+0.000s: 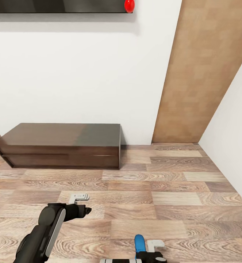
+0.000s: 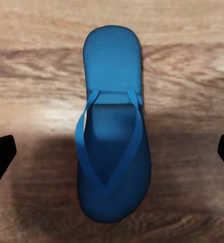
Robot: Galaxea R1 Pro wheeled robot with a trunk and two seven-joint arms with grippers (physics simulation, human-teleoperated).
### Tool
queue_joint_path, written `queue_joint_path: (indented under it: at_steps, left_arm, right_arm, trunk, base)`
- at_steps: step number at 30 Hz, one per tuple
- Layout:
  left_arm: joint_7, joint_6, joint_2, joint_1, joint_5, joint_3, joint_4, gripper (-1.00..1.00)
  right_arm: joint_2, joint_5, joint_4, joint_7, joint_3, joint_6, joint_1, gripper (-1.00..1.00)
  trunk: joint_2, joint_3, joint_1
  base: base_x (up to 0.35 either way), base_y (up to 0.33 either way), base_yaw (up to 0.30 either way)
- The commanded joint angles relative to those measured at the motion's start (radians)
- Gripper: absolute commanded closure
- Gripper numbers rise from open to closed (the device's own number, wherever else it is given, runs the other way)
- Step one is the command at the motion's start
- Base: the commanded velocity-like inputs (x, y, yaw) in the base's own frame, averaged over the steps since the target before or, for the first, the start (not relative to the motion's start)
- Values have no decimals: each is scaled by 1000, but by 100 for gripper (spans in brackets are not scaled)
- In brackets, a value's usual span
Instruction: In the bedroom, move the book from the bed onto either nightstand, and place the two sandals side by side next to the bed.
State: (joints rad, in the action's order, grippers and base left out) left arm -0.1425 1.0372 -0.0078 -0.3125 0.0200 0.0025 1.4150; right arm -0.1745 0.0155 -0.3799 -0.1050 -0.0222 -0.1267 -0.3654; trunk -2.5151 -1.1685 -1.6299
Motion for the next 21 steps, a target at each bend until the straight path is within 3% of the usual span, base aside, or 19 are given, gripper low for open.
queue_joint_path:
  at_steps: [1,17,21]
  left_arm:
    - [-1,4,0,0,2,1,1,-100]
    - [-2,3,-1,-1,2,1,1,-100]
    - [-2,3,-1,-1,2,1,1,-100]
  right_arm:
    - [0,2,-2,-5,-2,-6,0,-100]
    - [0,1,-3,-6,-3,-72,-43,-100]
    - [0,1,-3,-6,-2,-78,-47,-100]
  trunk:
    - [0,-1,0]
    - [0,-1,0]
    - [-1,-16,-2]
  base:
    - [0,0,0]
    - [0,0,0]
    - [0,0,0]
